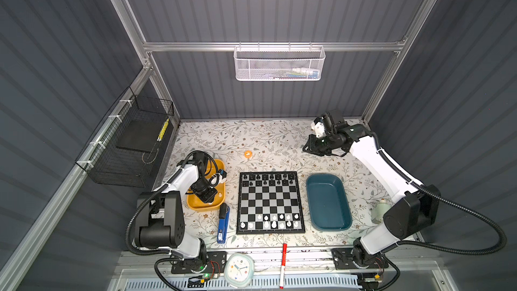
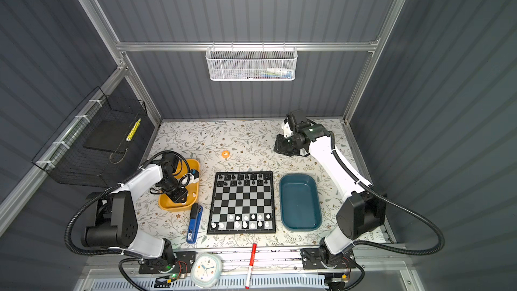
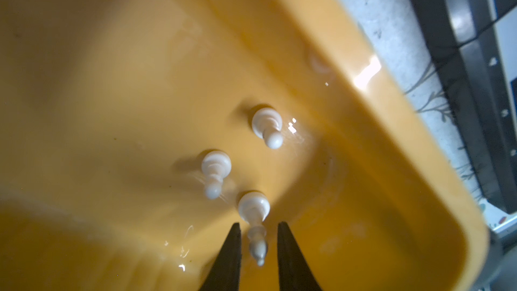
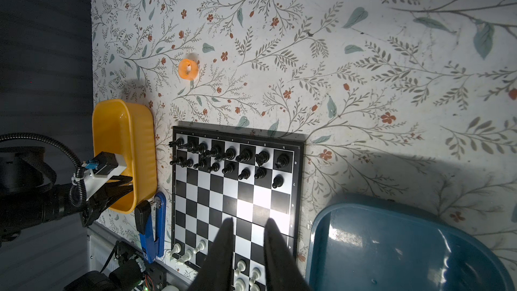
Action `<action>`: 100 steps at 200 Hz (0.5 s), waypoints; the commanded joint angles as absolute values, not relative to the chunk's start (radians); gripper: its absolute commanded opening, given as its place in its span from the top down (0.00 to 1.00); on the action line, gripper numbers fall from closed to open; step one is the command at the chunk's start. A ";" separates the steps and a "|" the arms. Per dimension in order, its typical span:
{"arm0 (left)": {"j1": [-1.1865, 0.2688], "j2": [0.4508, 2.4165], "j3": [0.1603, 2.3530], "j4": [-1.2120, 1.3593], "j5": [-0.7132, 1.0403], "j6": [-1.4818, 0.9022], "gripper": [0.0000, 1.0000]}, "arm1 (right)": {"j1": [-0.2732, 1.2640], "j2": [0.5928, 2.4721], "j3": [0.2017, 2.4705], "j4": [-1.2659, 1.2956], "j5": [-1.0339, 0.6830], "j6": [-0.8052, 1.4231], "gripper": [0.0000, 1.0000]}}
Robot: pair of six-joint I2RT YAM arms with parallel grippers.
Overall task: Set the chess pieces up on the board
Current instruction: 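Close the left gripper on the white pawn nearest the tub's rim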
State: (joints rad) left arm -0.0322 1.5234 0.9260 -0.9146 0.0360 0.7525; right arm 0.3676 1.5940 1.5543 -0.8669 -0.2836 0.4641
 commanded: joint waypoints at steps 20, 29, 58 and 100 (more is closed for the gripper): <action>-0.040 1.517 0.916 -0.923 0.039 0.768 0.77 | 0.367 1.569 1.534 -0.868 -0.276 0.466 0.77; -0.039 1.514 0.916 -0.923 0.040 0.769 0.77 | 0.367 1.566 1.531 -0.866 -0.275 0.466 0.77; -0.039 1.514 0.917 -0.923 0.042 0.767 0.80 | 0.365 1.558 1.521 -0.864 -0.274 0.469 0.77; -0.040 1.504 0.915 -0.920 0.037 0.770 0.83 | 0.366 1.549 1.514 -0.860 -0.272 0.470 0.77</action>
State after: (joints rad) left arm -0.0341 1.5230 0.9234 -0.9146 0.0360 0.7525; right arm 0.3676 1.5715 1.5249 -0.8600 -0.2810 0.4679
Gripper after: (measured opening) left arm 0.179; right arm 0.234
